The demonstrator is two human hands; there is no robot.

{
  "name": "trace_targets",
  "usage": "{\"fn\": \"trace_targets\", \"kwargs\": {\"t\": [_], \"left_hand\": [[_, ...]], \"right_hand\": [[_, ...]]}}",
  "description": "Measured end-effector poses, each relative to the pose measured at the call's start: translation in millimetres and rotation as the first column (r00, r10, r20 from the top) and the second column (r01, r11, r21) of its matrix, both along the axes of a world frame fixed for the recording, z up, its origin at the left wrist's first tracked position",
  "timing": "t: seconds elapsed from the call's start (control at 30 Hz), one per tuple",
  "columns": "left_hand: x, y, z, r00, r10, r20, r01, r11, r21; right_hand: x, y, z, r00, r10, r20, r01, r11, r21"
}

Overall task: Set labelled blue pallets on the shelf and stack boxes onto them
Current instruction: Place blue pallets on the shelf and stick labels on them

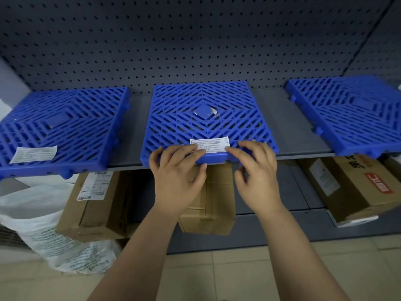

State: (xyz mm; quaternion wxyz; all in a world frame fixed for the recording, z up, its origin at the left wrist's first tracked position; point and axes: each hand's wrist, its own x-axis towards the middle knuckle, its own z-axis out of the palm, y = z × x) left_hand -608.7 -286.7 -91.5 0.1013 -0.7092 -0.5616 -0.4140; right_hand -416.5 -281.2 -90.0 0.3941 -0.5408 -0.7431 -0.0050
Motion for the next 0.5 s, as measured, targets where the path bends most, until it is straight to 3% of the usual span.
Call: {"fn": "trace_targets", "kwargs": {"t": [0.5], "left_hand": [[1, -2, 12, 1.000, -0.011, -0.011, 0.010, 0.991, -0.132]], "right_hand": [[-12, 2, 6, 0.996, -0.083, -0.042, 0.084, 0.996, 0.008]]}}
